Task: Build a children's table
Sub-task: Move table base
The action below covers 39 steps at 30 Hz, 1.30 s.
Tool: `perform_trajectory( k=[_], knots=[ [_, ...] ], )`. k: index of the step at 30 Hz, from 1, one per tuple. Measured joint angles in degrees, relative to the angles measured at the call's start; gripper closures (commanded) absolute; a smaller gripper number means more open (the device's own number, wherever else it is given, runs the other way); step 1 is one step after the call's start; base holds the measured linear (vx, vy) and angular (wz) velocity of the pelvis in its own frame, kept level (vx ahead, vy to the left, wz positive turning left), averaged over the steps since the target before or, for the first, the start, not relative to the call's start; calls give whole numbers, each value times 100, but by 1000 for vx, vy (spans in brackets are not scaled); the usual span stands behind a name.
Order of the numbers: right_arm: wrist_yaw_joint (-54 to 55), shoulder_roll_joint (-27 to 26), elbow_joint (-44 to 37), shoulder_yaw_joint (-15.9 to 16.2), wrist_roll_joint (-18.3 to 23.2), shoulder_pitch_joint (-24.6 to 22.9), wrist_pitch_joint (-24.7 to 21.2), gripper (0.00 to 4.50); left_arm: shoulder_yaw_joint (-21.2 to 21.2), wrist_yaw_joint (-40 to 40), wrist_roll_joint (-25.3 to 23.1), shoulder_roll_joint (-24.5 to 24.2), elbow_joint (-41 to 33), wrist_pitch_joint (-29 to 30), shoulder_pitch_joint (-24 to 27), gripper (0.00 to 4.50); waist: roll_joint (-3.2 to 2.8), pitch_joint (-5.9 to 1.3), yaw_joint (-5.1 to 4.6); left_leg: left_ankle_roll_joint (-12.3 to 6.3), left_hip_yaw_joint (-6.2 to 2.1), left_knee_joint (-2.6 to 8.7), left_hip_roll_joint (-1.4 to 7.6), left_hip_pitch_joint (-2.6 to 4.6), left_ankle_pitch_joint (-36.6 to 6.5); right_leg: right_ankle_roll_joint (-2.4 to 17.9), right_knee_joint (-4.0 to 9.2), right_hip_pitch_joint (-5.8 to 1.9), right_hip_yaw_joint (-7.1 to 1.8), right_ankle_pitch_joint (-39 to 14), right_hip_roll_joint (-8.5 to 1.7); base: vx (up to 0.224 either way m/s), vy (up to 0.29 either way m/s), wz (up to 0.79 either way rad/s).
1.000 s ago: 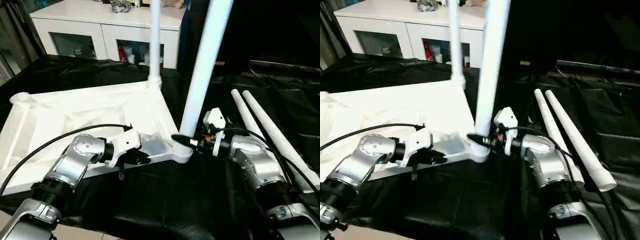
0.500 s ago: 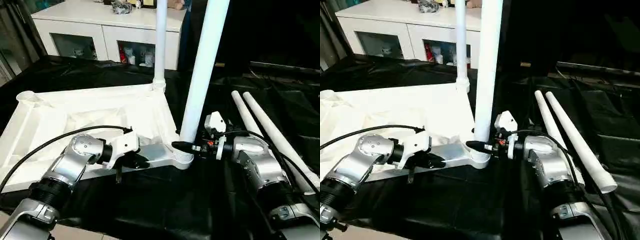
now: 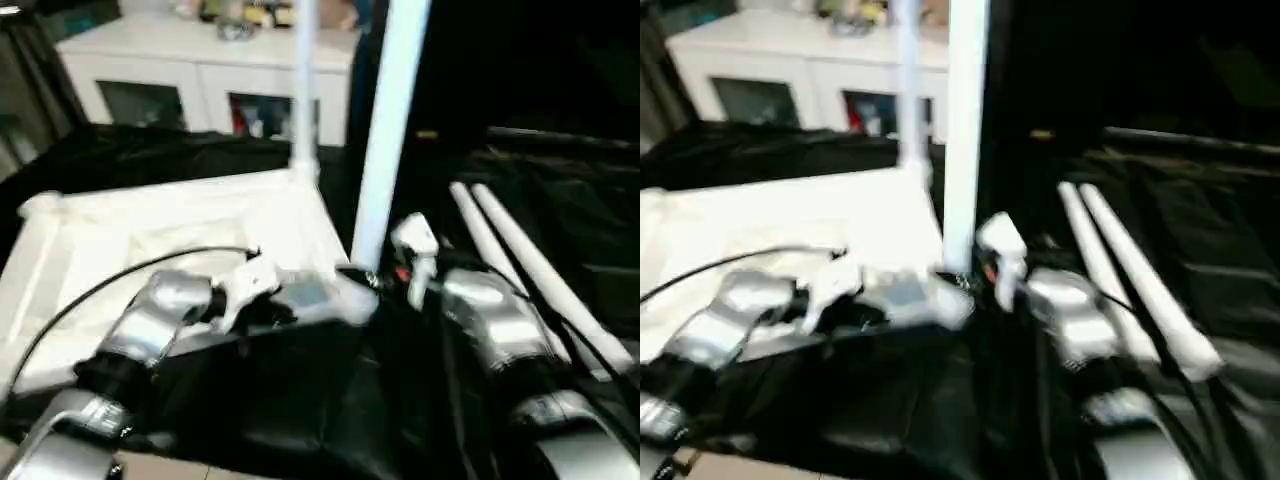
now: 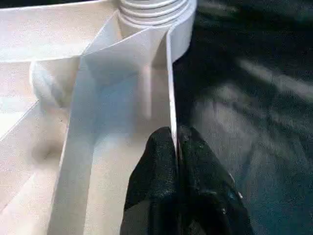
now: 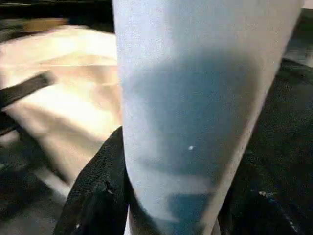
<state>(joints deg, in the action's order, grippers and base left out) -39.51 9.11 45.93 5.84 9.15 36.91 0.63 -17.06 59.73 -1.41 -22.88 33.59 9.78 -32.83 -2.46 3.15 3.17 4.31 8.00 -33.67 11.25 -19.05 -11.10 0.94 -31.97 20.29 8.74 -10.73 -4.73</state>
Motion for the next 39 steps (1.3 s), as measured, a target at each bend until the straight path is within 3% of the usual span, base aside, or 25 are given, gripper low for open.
perform_trajectory(
  k=[1, 2, 3, 4, 5, 6, 8, 13, 18, 33, 35, 37, 39],
  knots=[
    [324, -112, 139, -71, -9, 86, 0, 262, 3, -124, -19, 75, 22, 160, -68, 450, -39, 28, -17, 1, -11, 16, 29, -16, -1, 4, 9, -39, 54, -17, -5, -68, 52, -19],
    [692, -205, 295, -108, -17, 168, -2, 262, -3, -274, -54, 158, 66, 338, -145, 450, -35, 43, -7, 1, 20, 8, 28, -32, -1, 151, -274, -32, -34, -201, -22, -104, 9, 3],
    [950, -283, 419, -177, -12, 227, -1, 262, 8, -433, -61, 252, 71, 498, -179, 450, 77, 33, 27, 2, 149, 14, 13, -5, 0, 197, -550, -56, -229, -290, -64, -104, 9, 3],
    [1222, -359, 570, -236, -13, 358, -1, 262, 70, -605, -68, 342, 70, 624, -218, 450, 218, 16, 62, 6, 210, -12, -15, 33, 1, -61, -634, -13, -371, -379, -79, 5, -75, 12],
    [1712, -478, 837, -357, -7, 576, 0, 262, 129, -937, -108, 557, 76, 932, -316, 450, 257, 10, 138, 48, 176, -23, -46, 29, -43, -49, -633, 72, -378, -387, -75, 25, -95, -13],
    [2125, -567, 1052, -443, -8, 748, 3, 262, 157, -1198, -142, 763, 76, 1190, -393, 450, 193, 0, 216, 36, 87, -49, -48, -13, -85, -49, -595, 61, -304, -387, -82, 25, -95, -13],
    [2850, -622, 1341, -580, -79, 931, 10, 262, 166, -1687, -232, 1177, 76, 1581, -519, 450, 109, -39, 320, 110, -28, 2, -17, -112, 14, -20, -513, 77, -186, -368, -47, 22, -11, -30],
    [3493, -783, 1582, -643, -224, 1108, 26, 262, 154, -2154, -246, 1558, 105, 1753, -546, 450, 113, -71, 268, 120, 14, 53, -20, -89, 43, 10, -455, 65, -202, -343, -52, 7, 1, -5],
    [3661, -865, 1793, -644, -335, 1244, 143, 262, 152, -2232, -279, 1523, 121, 1764, -578, 450, 111, -84, 250, 119, 30, 111, -24, -96, 43, 10, -378, 64, -201, -341, -52, 0, 0, 0],
    [3433, -944, 1980, -764, -486, 1315, 261, 262, 156, -2094, -203, 1327, 113, 1744, -579, 450, 112, -93, 196, 120, 37, 152, -24, -83, 43, 11, -375, 67, -202, -339, -51, 0, 0, 0],
    [3334, -942, 1981, -793, -495, 1321, 285, 206, 156, -2066, -202, 1296, 110, 1736, -579, 450, 112, -93, 196, 120, 38, 159, -25, -81, 43, 11, -372, 68, -202, -340, -51, 0, 0, 0],
    [3179, -942, 2018, -847, -494, 1328, 317, 206, 156, -2050, -202, 1256, 110, 1699, -579, 450, 112, -93, 195, 119, 39, 167, -24, -81, 43, 11, -369, 70, -202, -339, -50, 0, 0, 0],
    [3057, -946, 2110, -871, -478, 1231, 379, 174, 156, -2035, -201, 1192, 109, 1620, -579, 450, 103, -86, 192, 120, 40, 173, -24, -92, 43, 11, -364, 84, -202, -339, -49, 0, 0, 0]
  ],
)
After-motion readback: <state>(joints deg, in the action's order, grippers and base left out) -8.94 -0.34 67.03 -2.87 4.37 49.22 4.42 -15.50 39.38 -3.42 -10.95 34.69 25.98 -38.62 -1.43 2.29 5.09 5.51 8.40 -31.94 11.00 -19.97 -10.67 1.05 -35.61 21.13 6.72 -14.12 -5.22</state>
